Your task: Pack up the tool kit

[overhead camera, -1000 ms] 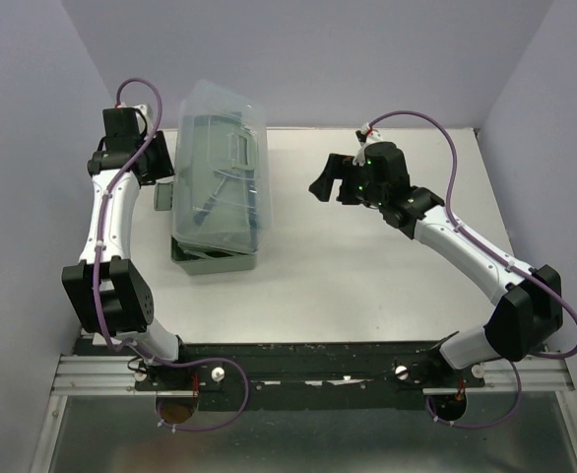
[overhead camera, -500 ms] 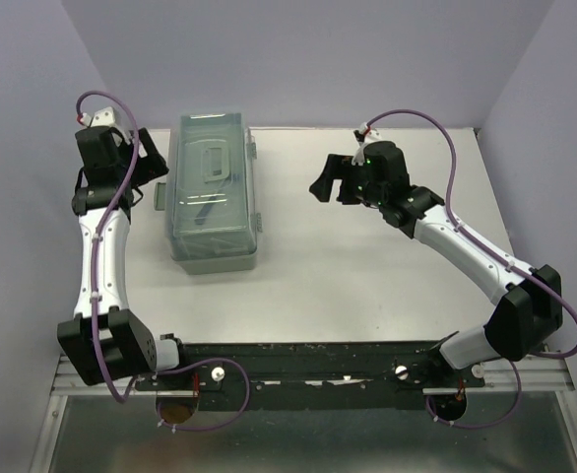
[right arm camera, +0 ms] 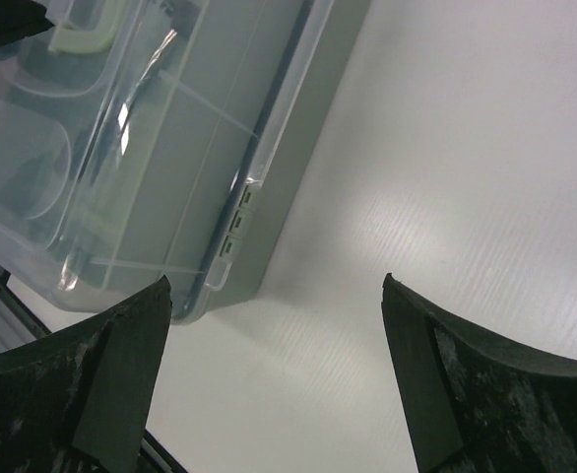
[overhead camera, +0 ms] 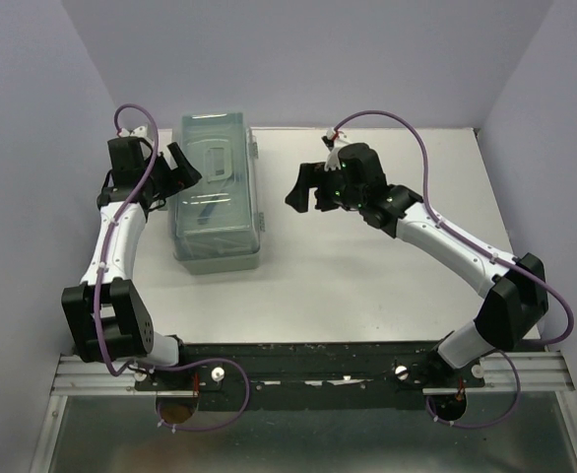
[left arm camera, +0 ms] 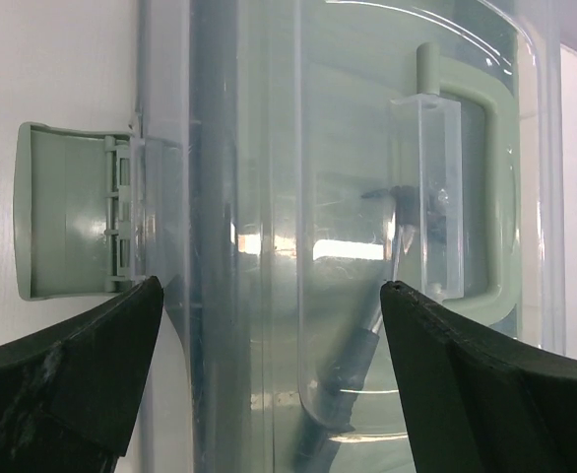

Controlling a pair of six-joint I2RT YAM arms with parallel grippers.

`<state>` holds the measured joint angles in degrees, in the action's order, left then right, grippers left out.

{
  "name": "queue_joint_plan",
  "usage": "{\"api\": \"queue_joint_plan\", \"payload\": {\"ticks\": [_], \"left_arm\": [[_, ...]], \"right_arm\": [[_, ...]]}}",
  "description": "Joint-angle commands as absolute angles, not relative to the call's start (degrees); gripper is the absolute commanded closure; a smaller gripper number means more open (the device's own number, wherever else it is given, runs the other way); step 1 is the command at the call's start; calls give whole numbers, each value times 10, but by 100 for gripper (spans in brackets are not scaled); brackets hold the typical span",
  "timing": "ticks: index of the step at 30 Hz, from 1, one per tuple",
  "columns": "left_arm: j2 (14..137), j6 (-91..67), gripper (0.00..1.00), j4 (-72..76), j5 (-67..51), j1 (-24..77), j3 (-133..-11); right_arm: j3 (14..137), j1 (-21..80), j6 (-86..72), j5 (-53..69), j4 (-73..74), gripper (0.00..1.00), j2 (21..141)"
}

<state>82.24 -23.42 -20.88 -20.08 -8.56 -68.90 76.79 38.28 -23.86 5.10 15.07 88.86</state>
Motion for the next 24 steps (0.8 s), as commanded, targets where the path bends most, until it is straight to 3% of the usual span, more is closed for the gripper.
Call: {"api": "queue_joint_plan", "payload": {"ticks": [1,3,6,15,18,21,24], "left_arm": [[828,-251,19,-223,-242,-2,-672],[833,-258,32,-214,-235,55,-665],[849,-272,42,-193,-224,110,-653],[909,-297,45,-153,-177,268,-663],[904,-302,40,-147,-171,300,-672],[874,-306,27,-155,-159,306,-683],[828,-298,12,-173,-133,307,-689]], "right_arm": [[759,384,-225,61,149,7,880],[748,384,-223,49,147,7,868],[742,385,-212,33,156,5,857],[739,376,-147,-154,275,0,792],[723,375,-136,-228,316,0,758],[704,368,-135,-269,341,0,711],[678,341,-145,-231,345,0,664]]}}
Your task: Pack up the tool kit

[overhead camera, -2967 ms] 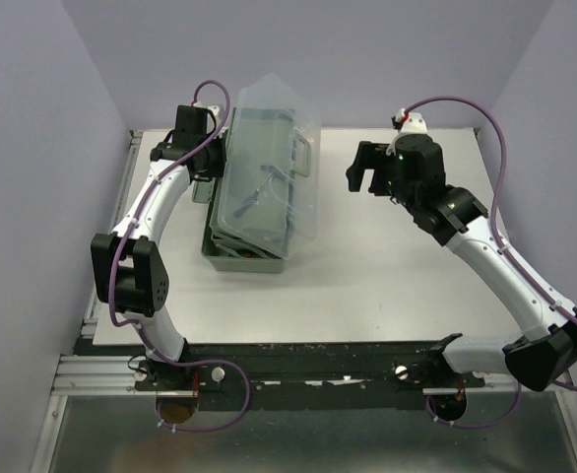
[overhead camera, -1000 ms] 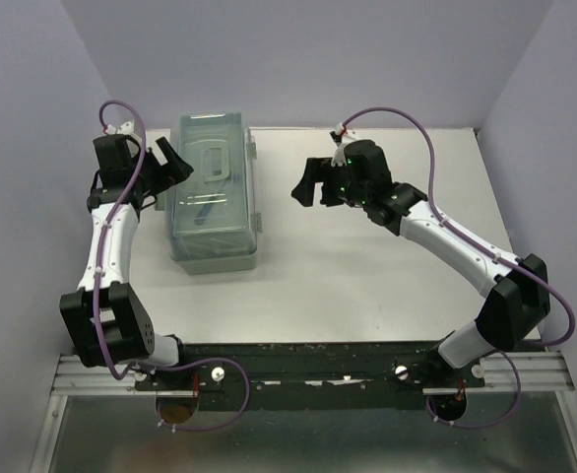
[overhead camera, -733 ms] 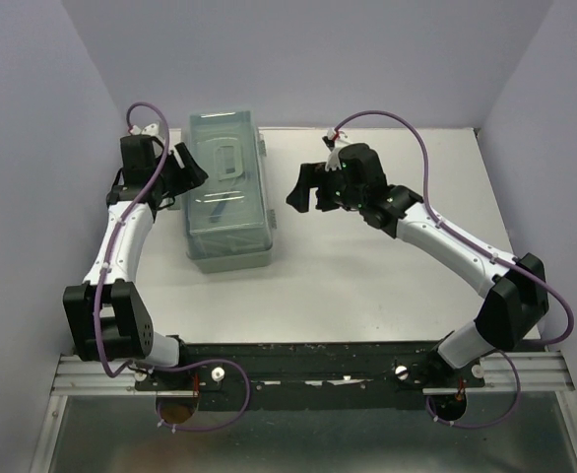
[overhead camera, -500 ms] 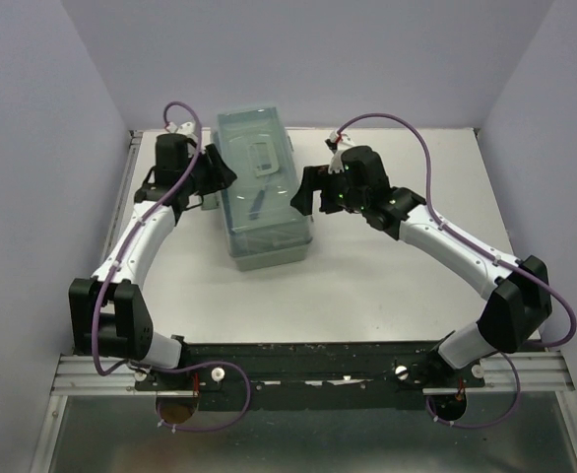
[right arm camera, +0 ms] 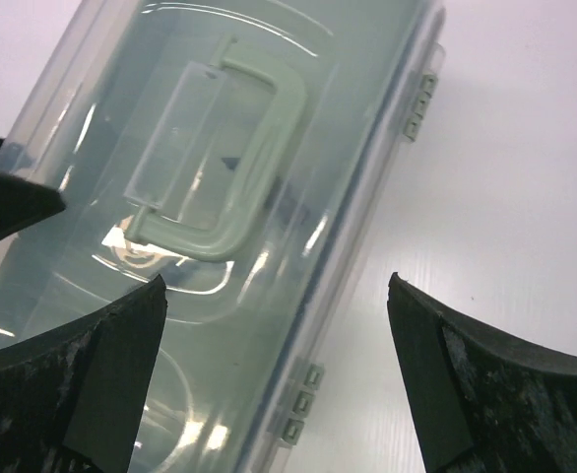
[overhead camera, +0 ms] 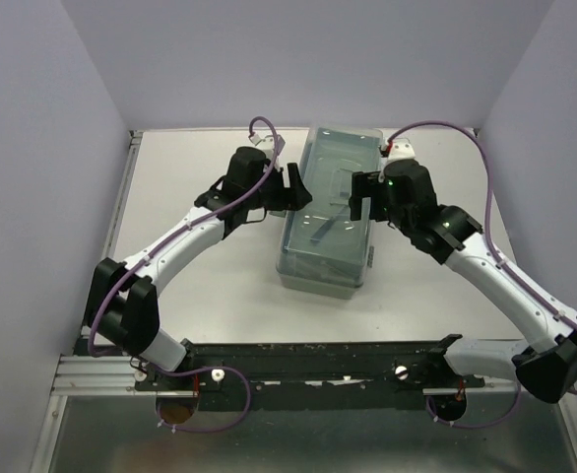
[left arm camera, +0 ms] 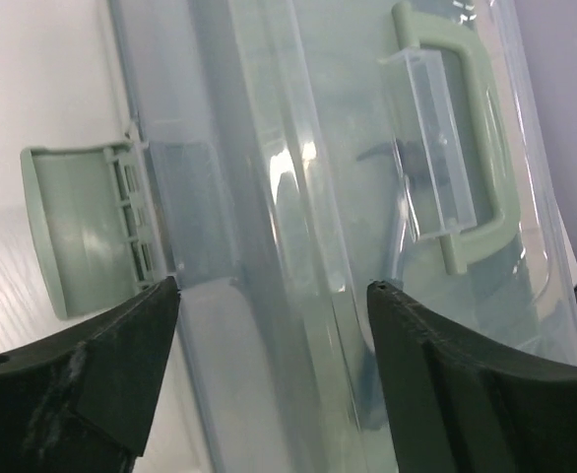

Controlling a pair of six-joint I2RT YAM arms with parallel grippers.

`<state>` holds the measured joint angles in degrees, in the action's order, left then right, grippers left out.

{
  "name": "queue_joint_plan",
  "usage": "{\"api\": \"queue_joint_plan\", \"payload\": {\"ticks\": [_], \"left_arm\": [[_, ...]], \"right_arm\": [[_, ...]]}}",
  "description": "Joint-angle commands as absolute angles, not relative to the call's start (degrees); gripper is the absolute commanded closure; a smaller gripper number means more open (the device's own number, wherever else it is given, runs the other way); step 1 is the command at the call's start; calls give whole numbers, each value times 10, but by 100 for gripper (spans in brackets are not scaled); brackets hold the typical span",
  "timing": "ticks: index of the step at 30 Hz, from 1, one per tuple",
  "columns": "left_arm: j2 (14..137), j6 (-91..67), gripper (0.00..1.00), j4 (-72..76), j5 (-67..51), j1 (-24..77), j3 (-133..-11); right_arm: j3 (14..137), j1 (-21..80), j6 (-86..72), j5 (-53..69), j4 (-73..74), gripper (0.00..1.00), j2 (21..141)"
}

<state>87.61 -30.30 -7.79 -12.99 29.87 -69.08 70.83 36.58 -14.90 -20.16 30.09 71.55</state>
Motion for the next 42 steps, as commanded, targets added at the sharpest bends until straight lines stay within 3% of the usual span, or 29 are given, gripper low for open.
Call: {"api": "queue_joint_plan", "payload": {"ticks": [1,3,11,19,23,33,42], "left_arm": [[814,-292,7,-180,-121,305,-691],[787,-283,1,-192,-108,299,-693],[794,-286,1,-196,-178,184,-654],[867,-315,9,-94,-300,144,-621],[895,-338,11,-62,-315,140,-613],[900,-381,17,37,-338,133,-563],[899,-410,27,59,-312,125,-526]], "right_arm": [[670,331,-150,-212,345,0,654],[663,311,-157,-185,353,0,643],[673,278,-188,-105,351,0,661],[693,266,-203,-54,328,2,712],[715,253,-224,-28,312,8,752],[726,220,-213,89,245,37,838],[772,187,-179,111,250,41,887]]}}
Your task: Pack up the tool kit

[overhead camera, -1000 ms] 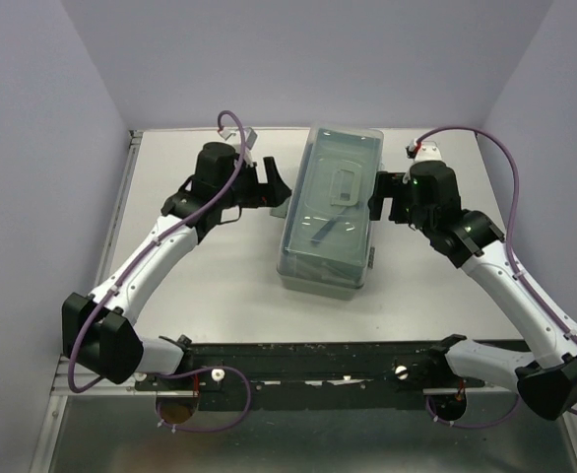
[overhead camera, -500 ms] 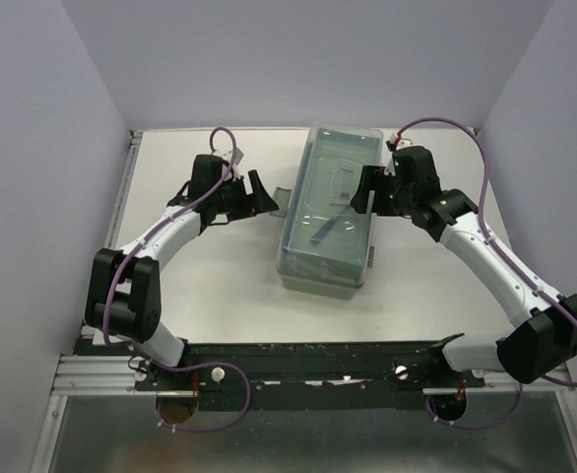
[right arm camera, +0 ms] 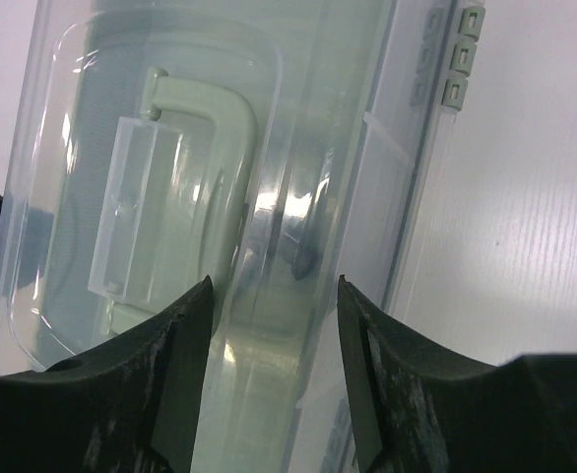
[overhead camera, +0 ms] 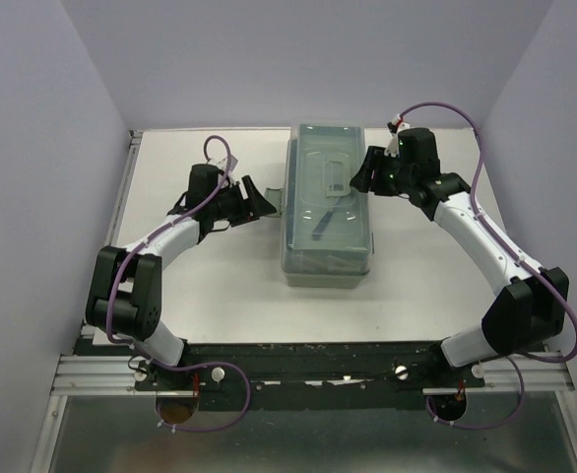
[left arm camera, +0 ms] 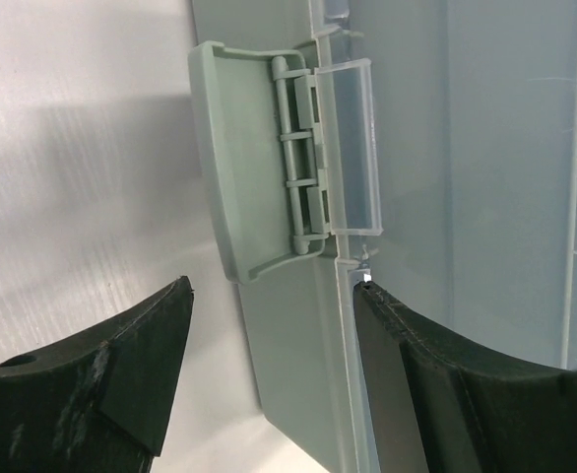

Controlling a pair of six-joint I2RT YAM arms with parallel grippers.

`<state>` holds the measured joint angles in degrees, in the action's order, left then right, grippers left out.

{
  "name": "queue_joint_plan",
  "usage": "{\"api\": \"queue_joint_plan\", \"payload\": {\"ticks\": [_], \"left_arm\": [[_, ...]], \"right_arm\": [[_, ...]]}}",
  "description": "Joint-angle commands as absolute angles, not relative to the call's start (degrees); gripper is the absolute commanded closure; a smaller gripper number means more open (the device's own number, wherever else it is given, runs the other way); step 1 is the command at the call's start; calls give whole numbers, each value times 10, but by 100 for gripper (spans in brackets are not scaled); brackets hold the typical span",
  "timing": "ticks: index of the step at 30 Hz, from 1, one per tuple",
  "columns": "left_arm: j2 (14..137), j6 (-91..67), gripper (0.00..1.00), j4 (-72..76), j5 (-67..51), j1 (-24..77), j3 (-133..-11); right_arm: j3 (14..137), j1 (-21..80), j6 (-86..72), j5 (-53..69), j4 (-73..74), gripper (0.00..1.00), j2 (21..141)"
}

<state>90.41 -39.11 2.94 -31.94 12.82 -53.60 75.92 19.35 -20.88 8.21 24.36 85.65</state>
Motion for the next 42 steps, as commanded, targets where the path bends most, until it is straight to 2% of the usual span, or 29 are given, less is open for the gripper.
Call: {"api": "queue_joint_plan", "payload": {"ticks": [1,4,10,19,29,31,36,42], "left_arm": [[904,-415,29,65,-315,123,-525],[917,-444,38,116,-337,118,-514],[938,-475,48,184,-354,106,-507],[984,-501,54,221,-382,99,-517],[991,-533,78,285,-395,98,-497],[990,-537,80,294,-396,98,-494],[978,-515,87,263,-382,100,-503],[940,-451,88,146,-326,122,-542]], "right_arm": [[773,186,-179,112,251,41,889],[774,185,-181,121,250,42,895],[769,185,-180,120,251,43,895],[774,185,-178,120,255,43,893],[778,185,-182,126,255,43,898],[778,185,-183,127,254,44,898],[780,185,-185,130,254,44,901],[780,185,-188,124,255,44,904]]}}
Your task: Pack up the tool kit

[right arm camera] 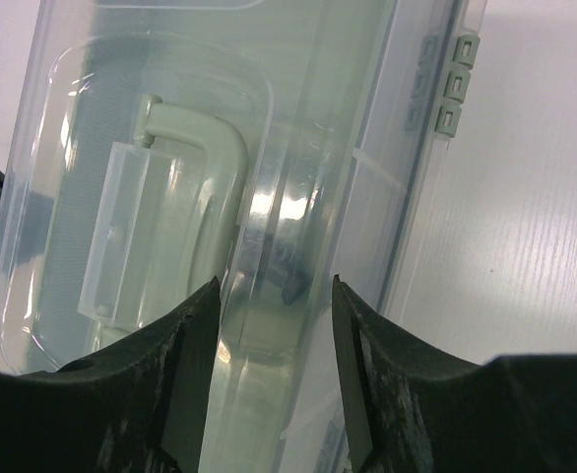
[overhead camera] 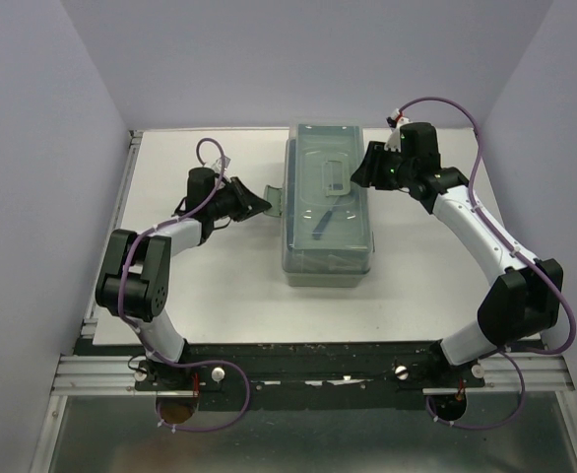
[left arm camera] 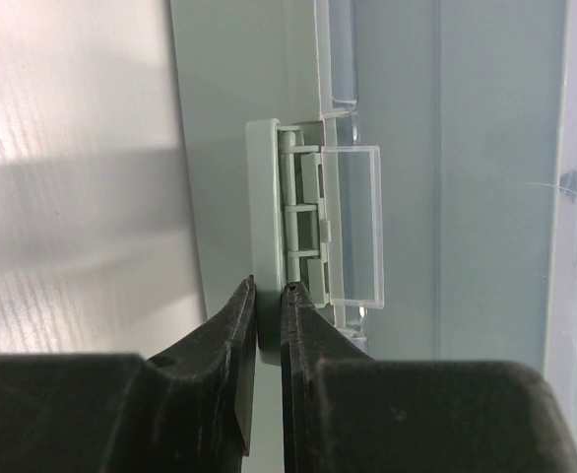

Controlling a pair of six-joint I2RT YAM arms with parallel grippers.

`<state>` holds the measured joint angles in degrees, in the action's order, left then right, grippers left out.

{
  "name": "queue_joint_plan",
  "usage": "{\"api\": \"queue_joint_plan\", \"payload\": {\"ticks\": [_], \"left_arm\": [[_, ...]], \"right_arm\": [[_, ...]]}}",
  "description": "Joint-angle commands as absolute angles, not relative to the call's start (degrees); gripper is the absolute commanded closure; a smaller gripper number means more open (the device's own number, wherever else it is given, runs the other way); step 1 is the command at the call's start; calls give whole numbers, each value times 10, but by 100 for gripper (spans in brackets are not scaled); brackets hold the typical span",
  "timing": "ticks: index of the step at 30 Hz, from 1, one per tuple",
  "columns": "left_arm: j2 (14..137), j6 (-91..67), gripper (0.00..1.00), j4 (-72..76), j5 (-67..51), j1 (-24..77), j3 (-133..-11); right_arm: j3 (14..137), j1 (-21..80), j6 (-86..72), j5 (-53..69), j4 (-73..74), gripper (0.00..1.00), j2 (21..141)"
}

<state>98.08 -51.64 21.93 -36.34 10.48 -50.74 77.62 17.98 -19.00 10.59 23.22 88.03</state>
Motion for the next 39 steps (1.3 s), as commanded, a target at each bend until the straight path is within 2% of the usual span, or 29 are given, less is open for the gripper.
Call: {"api": "queue_joint_plan", "payload": {"ticks": [1,7,20,29,39], "left_arm": [[933,-440,88,127,-316,130,-551],[913,-385,88,12,-233,172,-611],[883,-359,88,-64,-120,235,-667],[869,-364,88,-48,-127,239,-668],[891,-387,88,45,-217,241,-642]], "right_arm": [[780,186,-188,121,255,45,904],[774,185,-189,115,257,46,900],[755,185,-191,120,253,47,891],[746,186,-194,125,249,47,889],[747,186,-197,127,247,47,895]]}}
